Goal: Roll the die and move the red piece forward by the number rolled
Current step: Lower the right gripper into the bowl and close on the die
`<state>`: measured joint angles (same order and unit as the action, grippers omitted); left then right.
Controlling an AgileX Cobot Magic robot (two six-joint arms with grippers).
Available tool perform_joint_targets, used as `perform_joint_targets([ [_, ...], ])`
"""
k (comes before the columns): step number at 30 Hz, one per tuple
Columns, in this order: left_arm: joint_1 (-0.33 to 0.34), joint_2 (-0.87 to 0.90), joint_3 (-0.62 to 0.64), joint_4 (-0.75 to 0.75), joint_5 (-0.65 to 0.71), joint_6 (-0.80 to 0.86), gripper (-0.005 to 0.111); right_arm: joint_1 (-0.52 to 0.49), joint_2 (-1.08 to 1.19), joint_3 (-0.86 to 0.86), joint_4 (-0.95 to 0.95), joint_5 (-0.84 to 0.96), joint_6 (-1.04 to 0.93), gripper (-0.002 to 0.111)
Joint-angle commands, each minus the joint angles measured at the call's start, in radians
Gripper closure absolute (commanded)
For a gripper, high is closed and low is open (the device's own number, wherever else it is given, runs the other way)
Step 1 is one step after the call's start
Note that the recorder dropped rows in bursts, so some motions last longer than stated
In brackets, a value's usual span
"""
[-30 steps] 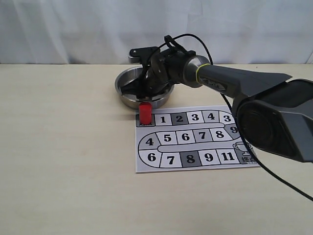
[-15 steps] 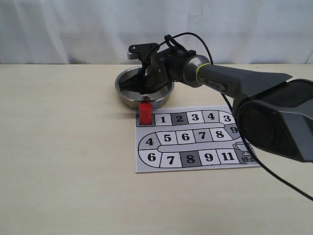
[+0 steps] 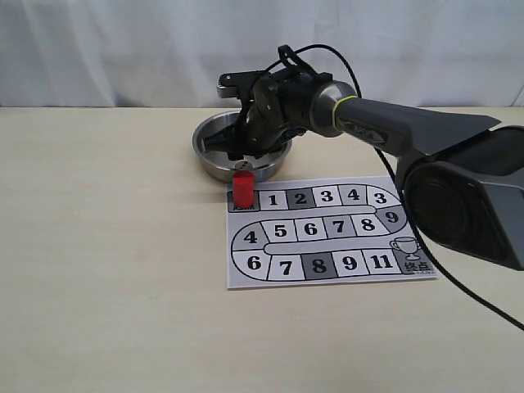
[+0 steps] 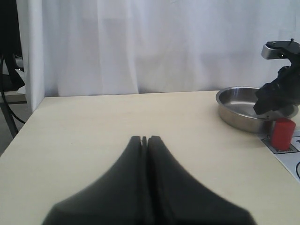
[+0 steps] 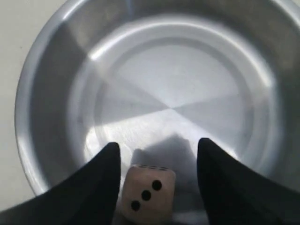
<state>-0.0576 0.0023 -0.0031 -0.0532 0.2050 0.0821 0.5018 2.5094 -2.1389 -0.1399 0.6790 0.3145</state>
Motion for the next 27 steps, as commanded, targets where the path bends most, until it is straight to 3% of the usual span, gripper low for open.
perform_joint_targets([
  [1,-0.002,-0.002,0.003,-0.002,-0.009,-0.004,0.107,-0.001,-0.01,-0.001,-0.006,0.006,0.043,0.056],
  [17,-0.002,-0.002,0.003,-0.002,-0.009,-0.004,0.107,-0.001,0.023,-0.001,0.042,0.003,0.044,0.057],
  [26,-0.002,-0.002,0.003,-0.002,-0.009,-0.004,0.107,-0.001,0.023,-0.001,0.042,-0.06,0.044,0.105],
  [27,-0.002,-0.002,0.003,-0.002,-0.009,-0.004,0.107,-0.001,0.023,-0.001,0.042,-0.074,0.044,0.104],
])
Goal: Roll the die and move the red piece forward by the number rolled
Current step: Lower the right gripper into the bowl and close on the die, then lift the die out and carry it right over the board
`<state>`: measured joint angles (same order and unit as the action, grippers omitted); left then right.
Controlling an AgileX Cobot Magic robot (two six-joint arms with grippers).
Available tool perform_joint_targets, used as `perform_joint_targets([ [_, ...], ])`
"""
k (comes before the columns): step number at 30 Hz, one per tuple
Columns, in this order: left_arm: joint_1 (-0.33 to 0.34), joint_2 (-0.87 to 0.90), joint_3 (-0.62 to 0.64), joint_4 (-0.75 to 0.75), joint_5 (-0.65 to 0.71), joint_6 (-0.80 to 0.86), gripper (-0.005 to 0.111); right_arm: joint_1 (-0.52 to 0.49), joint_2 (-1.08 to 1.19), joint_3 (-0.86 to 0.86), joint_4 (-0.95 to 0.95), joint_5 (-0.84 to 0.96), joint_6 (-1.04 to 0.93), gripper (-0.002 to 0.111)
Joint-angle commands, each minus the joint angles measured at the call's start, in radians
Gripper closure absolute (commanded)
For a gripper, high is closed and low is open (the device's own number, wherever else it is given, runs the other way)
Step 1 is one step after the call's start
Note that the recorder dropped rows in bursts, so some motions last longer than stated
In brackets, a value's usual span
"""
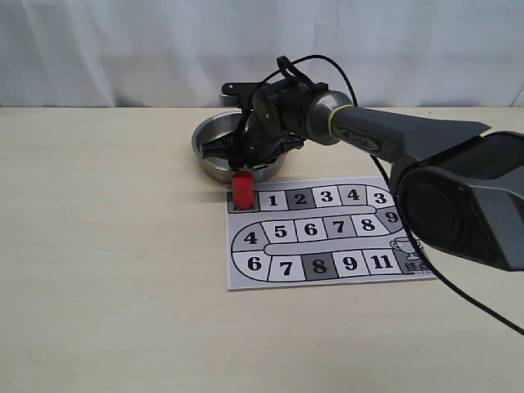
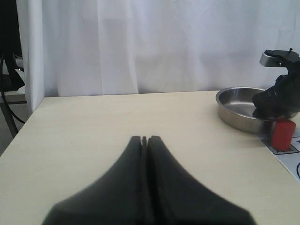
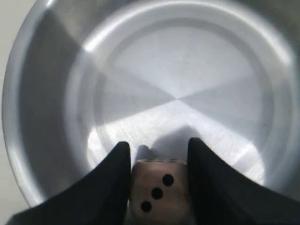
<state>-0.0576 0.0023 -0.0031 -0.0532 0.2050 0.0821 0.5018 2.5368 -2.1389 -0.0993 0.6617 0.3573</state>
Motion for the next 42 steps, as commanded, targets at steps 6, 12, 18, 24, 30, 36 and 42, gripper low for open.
perform_joint_targets([
  [6,-0.002,-0.002,0.003,-0.002,-0.009,-0.004,0.107,-0.001,-0.004,-0.001,0.001,-0.073,0.001,0.104],
  [12,-0.002,-0.002,0.003,-0.002,-0.009,-0.004,0.107,-0.001,-0.046,-0.001,-0.037,-0.067,0.001,0.104],
  [18,-0.002,-0.002,0.003,-0.002,-0.009,-0.004,0.107,-0.001,-0.15,-0.001,-0.048,0.037,-0.008,0.104],
  [24,-0.002,-0.002,0.003,-0.002,-0.009,-0.004,0.107,0.001,-0.24,0.018,-0.047,0.185,-0.114,0.104],
  [30,-0.002,-0.002,0.003,-0.002,-0.009,-0.004,0.107,-0.001,-0.357,0.218,-0.046,0.153,-0.133,0.104],
  [36,-0.002,-0.002,0.003,-0.002,-0.009,-0.004,0.107,-0.021,-0.533,0.517,-0.046,0.015,-0.137,0.104],
  [42,-0.002,-0.002,0.003,-0.002,-0.009,-0.004,0.107,-0.145,-0.708,0.823,-0.044,-0.066,-0.137,0.104],
])
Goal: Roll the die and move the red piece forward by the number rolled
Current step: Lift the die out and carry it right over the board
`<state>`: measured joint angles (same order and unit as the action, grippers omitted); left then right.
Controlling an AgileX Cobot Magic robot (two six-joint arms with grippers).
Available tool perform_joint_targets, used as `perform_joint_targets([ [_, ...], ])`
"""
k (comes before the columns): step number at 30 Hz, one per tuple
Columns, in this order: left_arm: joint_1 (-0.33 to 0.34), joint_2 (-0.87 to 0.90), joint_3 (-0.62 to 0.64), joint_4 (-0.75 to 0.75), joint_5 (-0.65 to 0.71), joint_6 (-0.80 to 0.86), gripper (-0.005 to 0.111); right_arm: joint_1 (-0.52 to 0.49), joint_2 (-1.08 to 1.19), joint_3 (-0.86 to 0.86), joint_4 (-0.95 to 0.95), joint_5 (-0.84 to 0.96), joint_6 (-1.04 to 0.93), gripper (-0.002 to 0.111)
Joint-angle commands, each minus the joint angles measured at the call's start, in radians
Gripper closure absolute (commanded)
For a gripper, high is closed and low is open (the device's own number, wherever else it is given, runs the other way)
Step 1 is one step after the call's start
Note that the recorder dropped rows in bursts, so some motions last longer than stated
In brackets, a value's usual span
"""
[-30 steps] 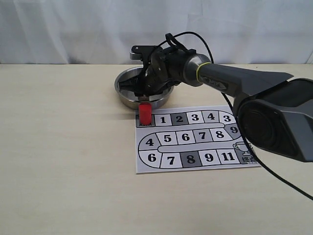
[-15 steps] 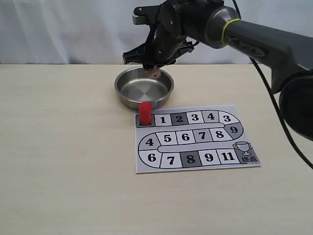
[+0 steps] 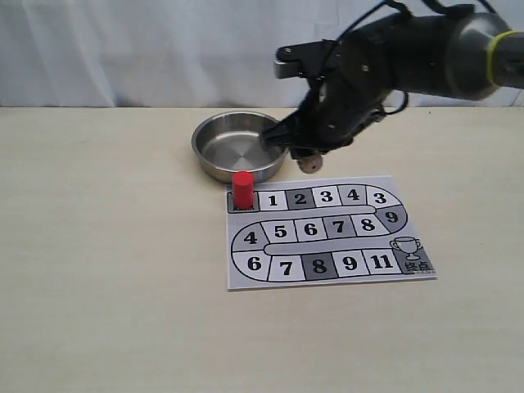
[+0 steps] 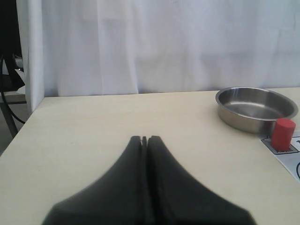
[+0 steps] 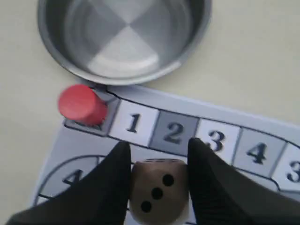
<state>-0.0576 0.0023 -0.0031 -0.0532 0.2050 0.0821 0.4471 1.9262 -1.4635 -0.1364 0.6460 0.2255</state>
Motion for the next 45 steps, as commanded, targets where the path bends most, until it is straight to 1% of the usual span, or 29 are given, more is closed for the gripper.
perform_joint_targets([
  [1,-0.002,-0.002,0.003,-0.002,-0.009,-0.004,0.107,-0.114,-0.125,0.18,-0.007,-0.058,-0.005,0.104],
  [4,-0.002,-0.002,0.003,-0.002,-0.009,-0.004,0.107,-0.199,-0.199,0.275,-0.007,-0.069,-0.007,0.104],
  [6,-0.002,-0.002,0.003,-0.002,-0.009,-0.004,0.107,-0.254,-0.25,0.337,-0.007,-0.086,-0.044,0.104],
  [10,-0.002,-0.002,0.003,-0.002,-0.009,-0.004,0.107,-0.334,-0.314,0.444,-0.012,-0.123,-0.113,0.104],
  [14,-0.002,-0.002,0.003,-0.002,-0.009,-0.004,0.107,-0.415,-0.312,0.511,-0.01,-0.167,-0.113,0.104],
  [18,-0.002,-0.002,0.003,-0.002,-0.009,-0.004,0.107,-0.482,-0.27,0.522,-0.015,-0.195,-0.113,0.104],
  [22,-0.002,-0.002,0.003,-0.002,-0.009,-0.004,0.107,-0.528,-0.243,0.522,-0.015,-0.215,-0.113,0.104],
  [27,-0.002,-0.002,0.003,-0.002,-0.009,-0.004,0.107,-0.526,-0.235,0.522,-0.009,-0.235,-0.118,0.104],
  [28,-0.002,-0.002,0.003,-0.002,-0.009,-0.004,0.107,-0.526,-0.231,0.522,-0.001,-0.235,-0.118,0.102],
  [29,-0.002,-0.002,0.003,-0.002,-0.009,-0.004,0.107,-0.526,-0.23,0.522,0.045,-0.235,-0.13,0.099],
  [31,-0.002,-0.002,0.003,-0.002,-0.009,-0.004,0.107,-0.526,-0.225,0.522,0.166,-0.231,-0.258,0.09],
  [33,-0.002,-0.002,0.003,-0.002,-0.009,-0.004,0.107,-0.526,-0.223,0.522,0.328,-0.224,-0.397,0.077],
  [35,-0.002,-0.002,0.003,-0.002,-0.009,-0.004,0.107,-0.526,-0.218,0.522,0.539,-0.214,-0.543,0.062],
  [37,-0.002,-0.002,0.003,-0.002,-0.009,-0.004,0.107,-0.526,-0.218,0.522,0.686,-0.197,-0.674,0.05],
  [39,-0.002,-0.002,0.003,-0.002,-0.009,-0.004,0.107,-0.526,-0.218,0.522,0.738,-0.183,-0.75,0.041],
  [42,-0.002,-0.002,0.003,-0.002,-0.009,-0.004,0.107,-0.526,-0.218,0.522,0.741,-0.171,-0.766,0.027],
  [45,-0.002,-0.002,0.003,-0.002,-0.009,-0.004,0.107,-0.526,-0.218,0.522,0.742,-0.171,-0.766,0.026],
])
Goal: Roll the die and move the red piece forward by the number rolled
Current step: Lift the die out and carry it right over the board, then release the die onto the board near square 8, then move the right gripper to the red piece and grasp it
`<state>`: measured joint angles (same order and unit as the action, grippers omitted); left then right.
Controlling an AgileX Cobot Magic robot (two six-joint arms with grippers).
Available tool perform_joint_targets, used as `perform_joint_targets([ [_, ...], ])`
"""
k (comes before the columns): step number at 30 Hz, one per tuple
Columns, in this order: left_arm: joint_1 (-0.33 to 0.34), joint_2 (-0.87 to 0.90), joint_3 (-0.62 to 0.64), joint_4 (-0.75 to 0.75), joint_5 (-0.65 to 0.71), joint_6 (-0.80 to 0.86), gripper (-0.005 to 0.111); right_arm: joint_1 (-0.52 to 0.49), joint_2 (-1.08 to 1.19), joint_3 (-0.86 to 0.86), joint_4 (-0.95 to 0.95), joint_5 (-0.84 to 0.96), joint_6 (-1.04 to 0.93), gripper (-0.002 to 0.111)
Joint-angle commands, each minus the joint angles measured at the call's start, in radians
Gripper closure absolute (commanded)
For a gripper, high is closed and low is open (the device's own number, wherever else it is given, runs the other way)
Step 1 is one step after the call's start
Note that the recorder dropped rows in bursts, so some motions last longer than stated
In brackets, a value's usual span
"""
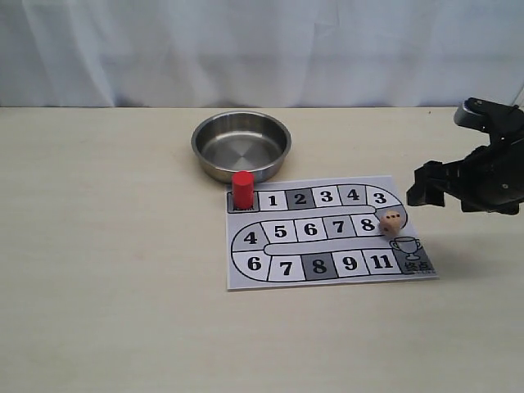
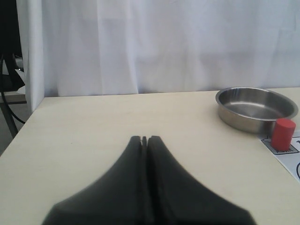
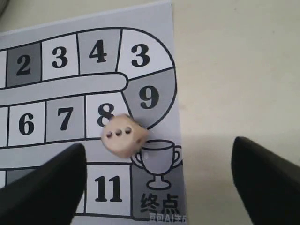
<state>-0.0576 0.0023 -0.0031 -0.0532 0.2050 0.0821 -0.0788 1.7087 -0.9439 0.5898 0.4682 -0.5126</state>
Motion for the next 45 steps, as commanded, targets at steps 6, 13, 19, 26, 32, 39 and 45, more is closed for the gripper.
perform_joint_targets([
  [6,-0.002,-0.002,0.003,-0.002,-0.009,-0.004,0.107,0.0,0.0,0.003,0.016,0.002,-0.028,0.028],
  [13,-0.002,-0.002,0.003,-0.002,-0.009,-0.004,0.107,0.0,0.0,0.003,0.016,0.0,-0.028,0.028],
  [19,-0.002,-0.002,0.003,-0.002,-0.009,-0.004,0.107,0.003,-0.002,0.003,0.042,0.016,-0.13,0.028],
  [26,-0.002,-0.002,0.003,-0.002,-0.009,-0.004,0.107,0.101,-0.002,-0.029,0.042,0.022,-0.137,0.028],
  [32,-0.002,-0.002,0.003,-0.002,-0.009,-0.004,0.107,0.227,0.005,-0.079,0.042,0.038,-0.102,0.028],
  [39,-0.002,-0.002,0.003,-0.002,-0.009,-0.004,0.107,0.372,0.061,-0.176,0.029,0.027,-0.051,0.028],
  [45,-0.002,-0.002,0.003,-0.002,-0.009,-0.004,0.107,0.471,0.154,-0.252,0.029,-0.082,-0.02,0.028],
])
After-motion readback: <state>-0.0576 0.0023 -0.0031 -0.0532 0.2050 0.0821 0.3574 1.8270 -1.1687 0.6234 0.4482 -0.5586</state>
